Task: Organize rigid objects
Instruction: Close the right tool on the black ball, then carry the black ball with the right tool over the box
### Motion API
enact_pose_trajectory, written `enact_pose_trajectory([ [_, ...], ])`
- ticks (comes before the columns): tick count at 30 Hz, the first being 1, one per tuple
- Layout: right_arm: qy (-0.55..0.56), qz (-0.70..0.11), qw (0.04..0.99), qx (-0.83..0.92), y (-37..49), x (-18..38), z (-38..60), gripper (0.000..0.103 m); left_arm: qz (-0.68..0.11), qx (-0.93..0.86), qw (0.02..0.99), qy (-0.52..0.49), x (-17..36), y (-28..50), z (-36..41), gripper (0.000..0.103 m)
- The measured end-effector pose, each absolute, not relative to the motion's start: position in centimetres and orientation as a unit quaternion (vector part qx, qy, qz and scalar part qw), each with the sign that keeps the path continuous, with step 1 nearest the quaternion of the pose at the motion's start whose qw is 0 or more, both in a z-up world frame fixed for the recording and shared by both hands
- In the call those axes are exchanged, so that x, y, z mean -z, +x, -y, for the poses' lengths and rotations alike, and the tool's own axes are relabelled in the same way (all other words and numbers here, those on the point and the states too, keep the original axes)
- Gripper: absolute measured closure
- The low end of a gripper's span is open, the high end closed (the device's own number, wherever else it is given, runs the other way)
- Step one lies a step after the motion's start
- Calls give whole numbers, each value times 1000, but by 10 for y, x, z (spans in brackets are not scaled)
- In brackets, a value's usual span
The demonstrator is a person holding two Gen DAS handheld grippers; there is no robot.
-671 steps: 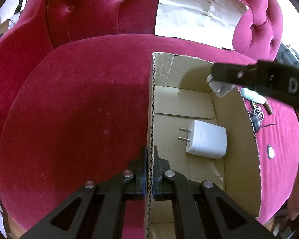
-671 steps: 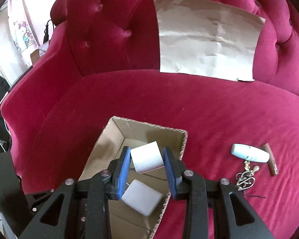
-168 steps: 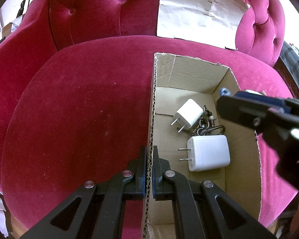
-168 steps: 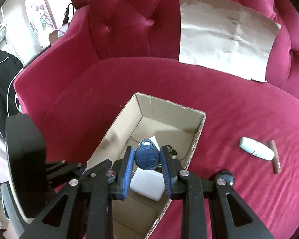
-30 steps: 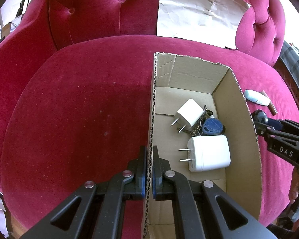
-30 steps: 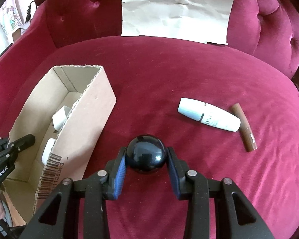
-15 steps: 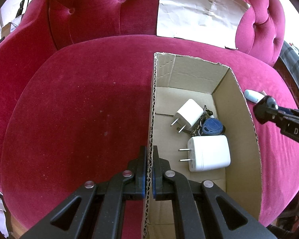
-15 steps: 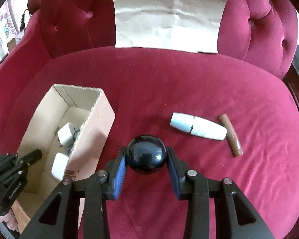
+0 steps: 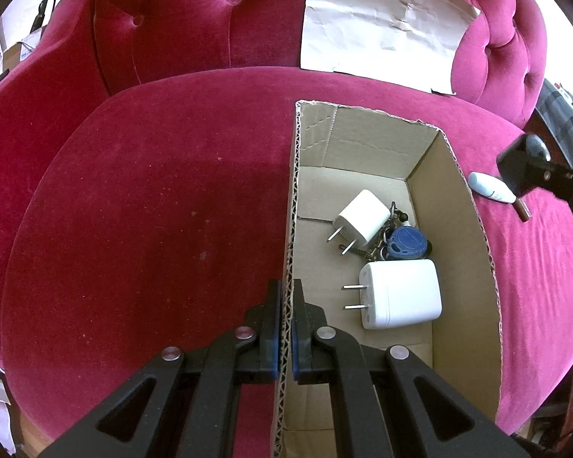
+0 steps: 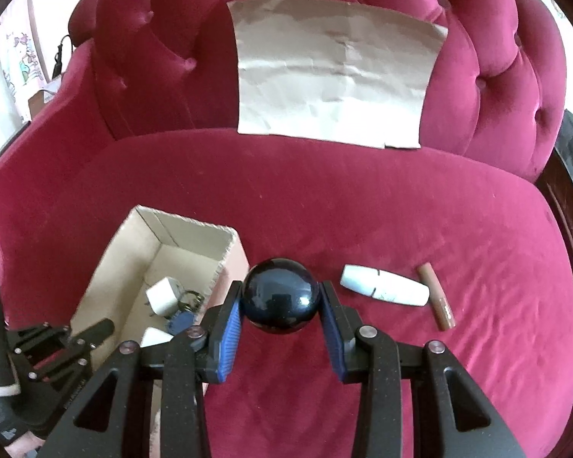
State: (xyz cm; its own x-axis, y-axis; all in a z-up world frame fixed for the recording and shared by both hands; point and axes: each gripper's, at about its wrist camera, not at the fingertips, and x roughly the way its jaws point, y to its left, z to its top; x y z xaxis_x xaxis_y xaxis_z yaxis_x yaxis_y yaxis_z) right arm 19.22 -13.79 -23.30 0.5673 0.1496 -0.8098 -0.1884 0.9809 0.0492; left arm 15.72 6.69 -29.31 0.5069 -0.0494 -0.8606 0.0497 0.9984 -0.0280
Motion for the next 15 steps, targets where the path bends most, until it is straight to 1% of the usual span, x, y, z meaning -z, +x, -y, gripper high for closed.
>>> enact_pose_trajectory([
  [15, -25, -424, 896, -129, 190, 213, 105, 62, -496, 29, 868, 0, 293, 157, -67, 100],
])
